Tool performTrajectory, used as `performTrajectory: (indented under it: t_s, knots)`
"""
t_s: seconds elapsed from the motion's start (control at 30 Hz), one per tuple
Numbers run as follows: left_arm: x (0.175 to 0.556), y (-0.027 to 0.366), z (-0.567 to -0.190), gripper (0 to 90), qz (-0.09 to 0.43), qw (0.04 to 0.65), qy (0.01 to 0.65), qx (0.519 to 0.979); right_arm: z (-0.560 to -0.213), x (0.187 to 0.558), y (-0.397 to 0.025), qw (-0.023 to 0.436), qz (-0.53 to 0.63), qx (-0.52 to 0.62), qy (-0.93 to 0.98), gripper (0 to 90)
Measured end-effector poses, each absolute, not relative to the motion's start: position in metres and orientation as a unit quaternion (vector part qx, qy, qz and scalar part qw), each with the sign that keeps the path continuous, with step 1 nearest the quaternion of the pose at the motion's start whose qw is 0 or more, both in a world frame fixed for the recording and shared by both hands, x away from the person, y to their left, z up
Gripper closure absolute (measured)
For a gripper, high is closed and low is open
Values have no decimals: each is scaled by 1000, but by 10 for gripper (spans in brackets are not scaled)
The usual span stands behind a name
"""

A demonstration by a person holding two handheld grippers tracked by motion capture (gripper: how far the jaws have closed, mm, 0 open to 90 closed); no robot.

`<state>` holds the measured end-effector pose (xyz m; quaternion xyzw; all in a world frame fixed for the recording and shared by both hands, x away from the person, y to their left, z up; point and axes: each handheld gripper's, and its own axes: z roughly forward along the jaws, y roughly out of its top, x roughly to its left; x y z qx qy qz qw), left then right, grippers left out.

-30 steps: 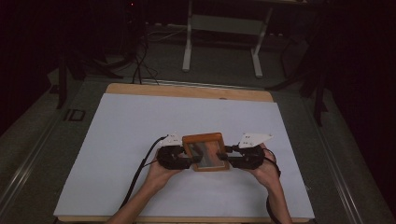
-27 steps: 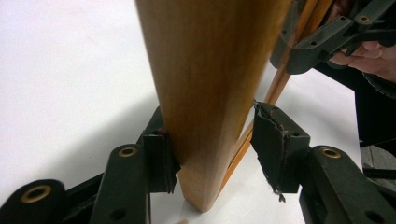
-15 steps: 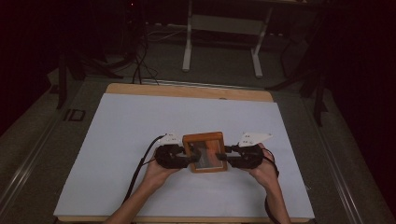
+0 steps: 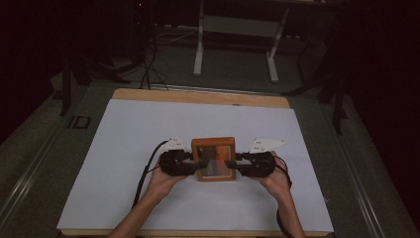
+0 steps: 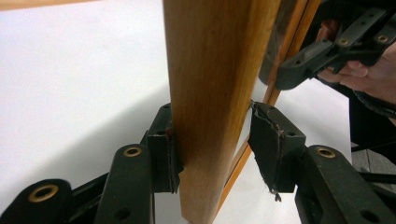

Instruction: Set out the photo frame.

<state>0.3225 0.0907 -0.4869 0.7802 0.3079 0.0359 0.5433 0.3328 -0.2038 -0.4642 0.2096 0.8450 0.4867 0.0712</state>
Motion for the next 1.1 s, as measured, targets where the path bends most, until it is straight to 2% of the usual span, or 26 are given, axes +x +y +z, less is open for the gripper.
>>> performTrajectory:
  t_s: [0.43,1.1]
  knots:
    - [323,102,-479,556,44,554,315,770,-467,337,-196,50,499,229,834,624]
    - [325,112,-477,557,60,554,329,762,-473,343,-185,41,506,245,826,612]
